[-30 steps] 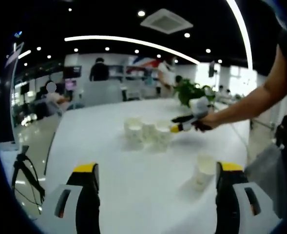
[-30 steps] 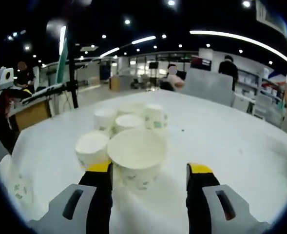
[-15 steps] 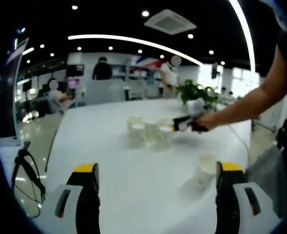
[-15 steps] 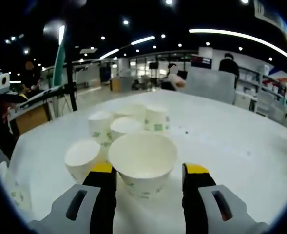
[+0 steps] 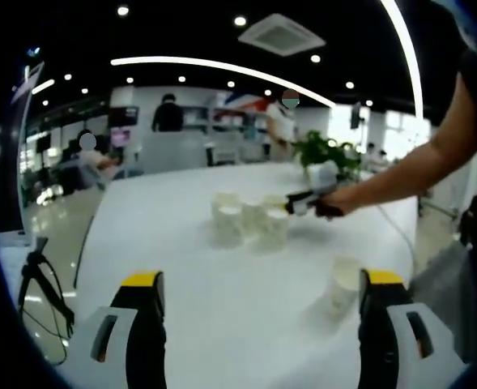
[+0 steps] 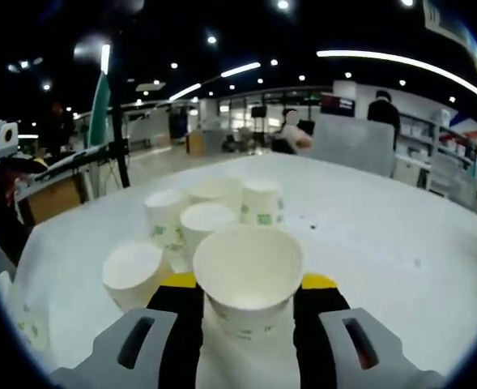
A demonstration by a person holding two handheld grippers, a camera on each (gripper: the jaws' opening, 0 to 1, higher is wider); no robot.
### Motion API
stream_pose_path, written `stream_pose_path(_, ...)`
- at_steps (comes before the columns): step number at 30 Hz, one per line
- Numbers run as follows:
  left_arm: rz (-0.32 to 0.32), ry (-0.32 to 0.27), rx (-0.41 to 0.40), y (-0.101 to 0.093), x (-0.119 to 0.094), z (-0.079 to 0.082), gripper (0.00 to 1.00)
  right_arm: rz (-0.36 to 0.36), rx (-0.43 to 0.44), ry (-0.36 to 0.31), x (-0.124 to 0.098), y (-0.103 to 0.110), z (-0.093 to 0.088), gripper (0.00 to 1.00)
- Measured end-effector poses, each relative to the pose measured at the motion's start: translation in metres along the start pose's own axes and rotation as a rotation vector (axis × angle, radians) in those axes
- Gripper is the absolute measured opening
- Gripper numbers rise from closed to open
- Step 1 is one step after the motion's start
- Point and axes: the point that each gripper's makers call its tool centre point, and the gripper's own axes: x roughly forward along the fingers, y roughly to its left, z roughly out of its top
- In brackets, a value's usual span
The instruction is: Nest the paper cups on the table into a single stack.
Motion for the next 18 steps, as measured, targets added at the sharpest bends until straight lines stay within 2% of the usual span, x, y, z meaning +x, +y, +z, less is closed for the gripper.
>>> stream_pose_path(9,0.011,0.019,-0.006,0.002,0.0,-0.003,0.99,-0.002,0.014,-0.004,-0.003,-0.001,0.008,0.39)
stream_pose_path(18,0.021,0.006,-0.016,0.003,0.0,0.002,0.99,-0.011,0.019,-0.011,-0.006,-0.006,0.018,0.39)
